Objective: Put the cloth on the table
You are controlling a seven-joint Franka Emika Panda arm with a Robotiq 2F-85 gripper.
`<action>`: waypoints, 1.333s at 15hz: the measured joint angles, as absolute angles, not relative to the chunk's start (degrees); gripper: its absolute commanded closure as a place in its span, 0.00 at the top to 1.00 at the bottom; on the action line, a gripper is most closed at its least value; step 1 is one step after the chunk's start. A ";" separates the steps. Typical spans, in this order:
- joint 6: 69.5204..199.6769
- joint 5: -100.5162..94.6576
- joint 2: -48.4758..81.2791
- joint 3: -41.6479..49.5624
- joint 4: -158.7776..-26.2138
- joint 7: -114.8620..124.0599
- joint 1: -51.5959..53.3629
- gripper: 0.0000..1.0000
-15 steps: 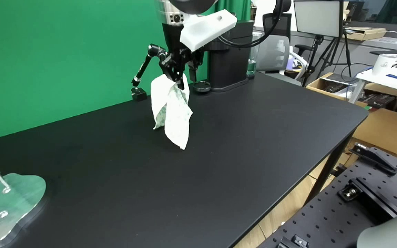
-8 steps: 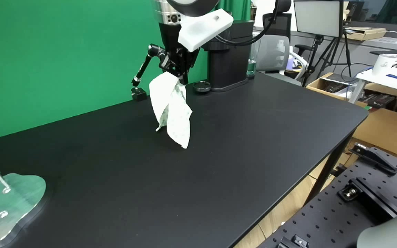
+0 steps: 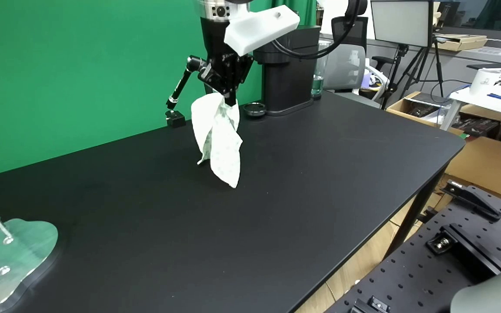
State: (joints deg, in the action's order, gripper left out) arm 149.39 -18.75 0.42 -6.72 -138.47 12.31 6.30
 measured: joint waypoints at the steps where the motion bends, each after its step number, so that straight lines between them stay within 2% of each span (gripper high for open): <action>1: 148.88 -16.74 -1.13 -7.02 -139.99 11.50 6.40 0.00; 8: 143.67 -13.24 -12.15 -7.66 -150.22 11.33 6.00 0.00; 14: 141.48 -13.27 -14.25 -7.53 -155.06 11.60 2.62 0.00; 15: 141.48 -13.31 -14.19 -7.48 -155.46 11.65 1.96 0.26; 17: 141.48 -13.42 -13.99 -7.30 -155.82 11.65 0.79 0.32; 20: 141.48 -13.43 -13.85 -6.93 -155.82 11.65 -0.20 0.52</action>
State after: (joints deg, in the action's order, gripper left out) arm 141.48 -13.43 -13.85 -6.93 -155.82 11.65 -0.20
